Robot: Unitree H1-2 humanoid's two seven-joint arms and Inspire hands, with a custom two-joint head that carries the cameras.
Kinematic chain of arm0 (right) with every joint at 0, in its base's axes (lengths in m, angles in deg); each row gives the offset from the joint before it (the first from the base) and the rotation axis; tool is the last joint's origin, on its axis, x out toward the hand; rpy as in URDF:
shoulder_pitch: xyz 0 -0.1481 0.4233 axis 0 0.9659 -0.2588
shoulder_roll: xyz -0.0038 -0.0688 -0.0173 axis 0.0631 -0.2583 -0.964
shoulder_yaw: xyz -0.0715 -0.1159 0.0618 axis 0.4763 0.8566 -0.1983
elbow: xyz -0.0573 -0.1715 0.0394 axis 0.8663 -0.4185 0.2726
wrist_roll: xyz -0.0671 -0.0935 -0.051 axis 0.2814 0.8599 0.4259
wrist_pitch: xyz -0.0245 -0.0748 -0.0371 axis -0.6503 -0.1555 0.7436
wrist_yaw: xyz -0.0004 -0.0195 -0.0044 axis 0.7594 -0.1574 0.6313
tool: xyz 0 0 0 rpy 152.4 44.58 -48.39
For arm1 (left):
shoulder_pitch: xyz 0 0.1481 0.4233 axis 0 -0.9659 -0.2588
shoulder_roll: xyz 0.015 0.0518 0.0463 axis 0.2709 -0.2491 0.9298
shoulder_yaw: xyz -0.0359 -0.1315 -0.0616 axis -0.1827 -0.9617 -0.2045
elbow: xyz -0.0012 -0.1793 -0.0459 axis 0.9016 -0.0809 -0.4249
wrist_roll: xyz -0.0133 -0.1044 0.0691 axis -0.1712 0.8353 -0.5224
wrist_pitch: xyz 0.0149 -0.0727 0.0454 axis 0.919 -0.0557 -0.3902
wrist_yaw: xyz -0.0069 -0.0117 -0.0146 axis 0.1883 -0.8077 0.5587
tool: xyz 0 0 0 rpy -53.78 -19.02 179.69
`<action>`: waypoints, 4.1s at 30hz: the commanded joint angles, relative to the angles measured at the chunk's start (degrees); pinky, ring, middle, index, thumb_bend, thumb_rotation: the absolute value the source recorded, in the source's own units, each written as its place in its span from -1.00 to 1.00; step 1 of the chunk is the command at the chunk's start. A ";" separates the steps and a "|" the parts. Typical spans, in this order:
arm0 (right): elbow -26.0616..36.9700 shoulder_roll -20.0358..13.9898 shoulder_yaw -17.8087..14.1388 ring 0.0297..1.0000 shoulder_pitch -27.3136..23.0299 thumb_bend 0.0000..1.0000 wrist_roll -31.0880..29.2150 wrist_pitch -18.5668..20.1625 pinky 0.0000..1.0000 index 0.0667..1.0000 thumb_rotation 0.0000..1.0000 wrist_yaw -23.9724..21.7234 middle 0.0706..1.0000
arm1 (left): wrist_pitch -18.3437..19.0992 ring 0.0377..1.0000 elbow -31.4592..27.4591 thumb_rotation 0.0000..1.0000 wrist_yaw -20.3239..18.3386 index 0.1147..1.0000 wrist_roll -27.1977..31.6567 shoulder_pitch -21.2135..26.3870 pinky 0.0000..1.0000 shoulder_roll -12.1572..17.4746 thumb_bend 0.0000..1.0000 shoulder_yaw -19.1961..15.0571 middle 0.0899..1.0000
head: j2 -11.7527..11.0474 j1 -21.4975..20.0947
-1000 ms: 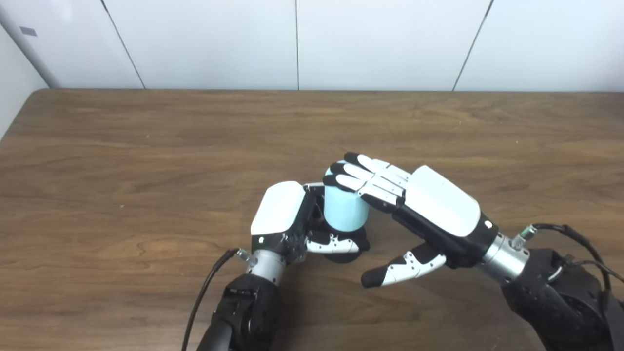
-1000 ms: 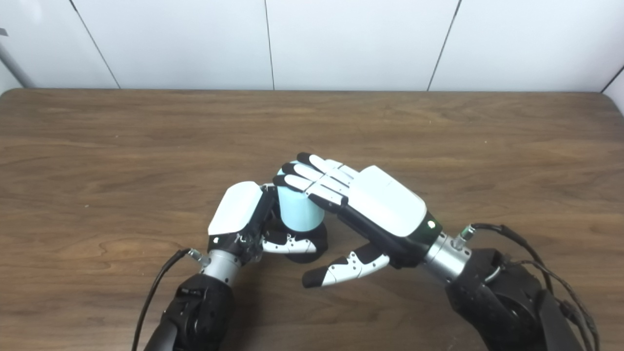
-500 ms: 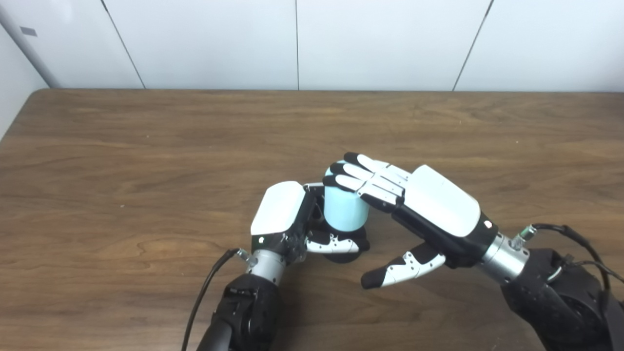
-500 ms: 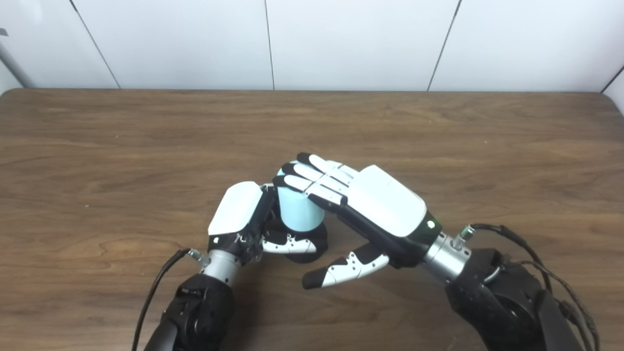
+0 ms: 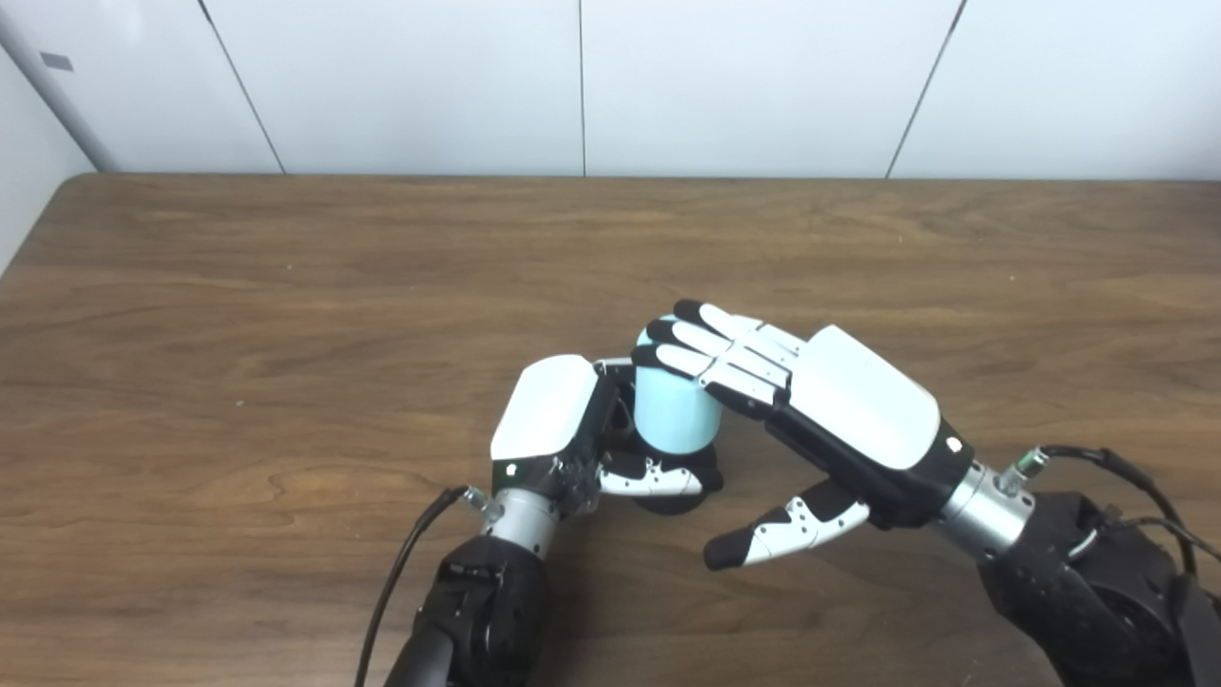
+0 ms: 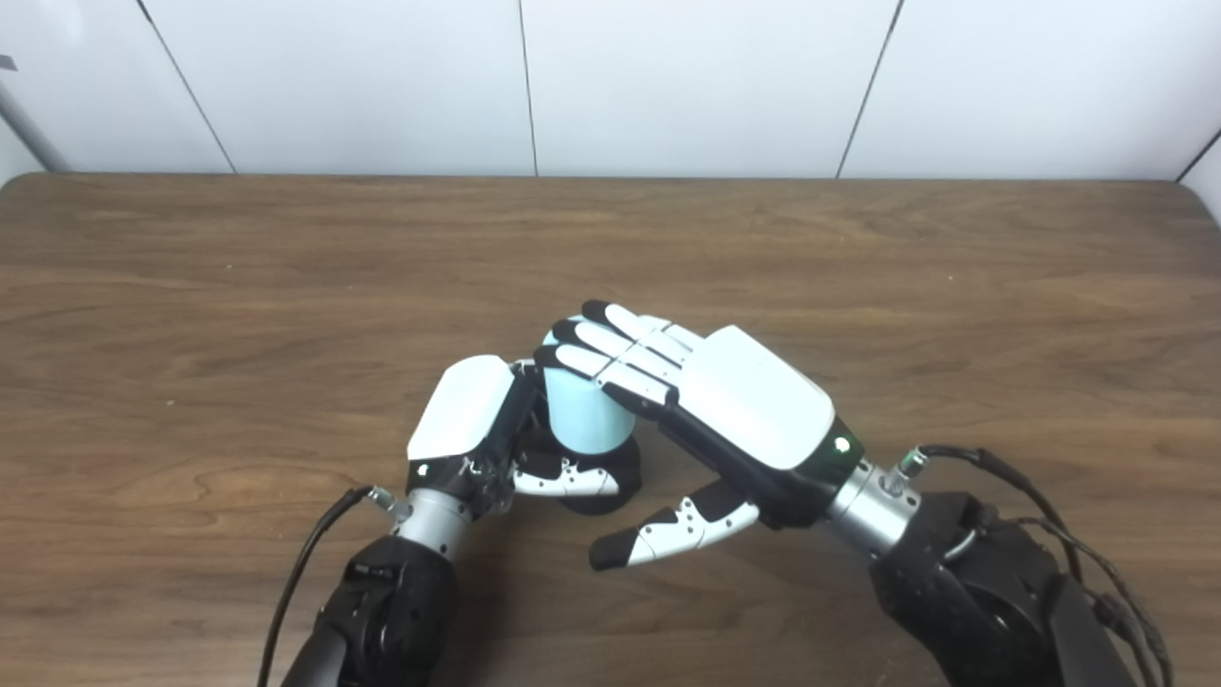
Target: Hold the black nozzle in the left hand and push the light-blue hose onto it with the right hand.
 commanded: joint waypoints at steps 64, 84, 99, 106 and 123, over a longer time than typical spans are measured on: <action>5.92 -0.09 -3.95 0.86 -1.00 0.16 -0.17 5.23 0.78 0.78 1.00 -8.55 0.83 | -0.01 -0.16 -0.43 -1.00 0.31 -0.12 0.29 -0.09 -0.15 -0.15 0.01 -0.36 -0.15 | -0.03 -0.11; 5.23 1.24 -4.52 0.87 -2.15 0.17 0.32 4.49 0.80 0.78 1.00 -8.13 0.84 | 0.09 -0.21 -0.24 -1.00 0.38 -0.08 0.53 0.09 -0.20 -0.23 0.00 -0.49 -0.21 | 0.11 0.03; 1.85 -0.50 -2.06 0.85 0.58 0.18 2.53 3.76 0.80 0.65 1.00 -10.69 0.76 | 0.42 -0.20 -0.68 -1.00 -0.63 -0.07 -0.30 0.38 -0.22 0.11 0.00 -0.16 -0.22 | 0.28 0.07; -0.46 -1.19 0.35 0.81 2.70 0.21 4.46 3.86 0.73 0.67 1.00 -11.04 0.76 | 0.62 -0.22 -0.88 -1.00 -0.48 -0.08 -0.38 0.22 -0.24 -0.15 0.00 -0.25 -0.21 | 0.44 0.29; -3.50 -2.00 3.84 0.84 5.10 0.23 6.91 2.69 0.81 0.72 1.00 -6.10 0.78 | 0.39 -0.23 -1.23 -1.00 -0.77 -0.07 -0.14 0.10 -0.27 -0.01 0.00 -0.48 -0.23 | 0.58 0.17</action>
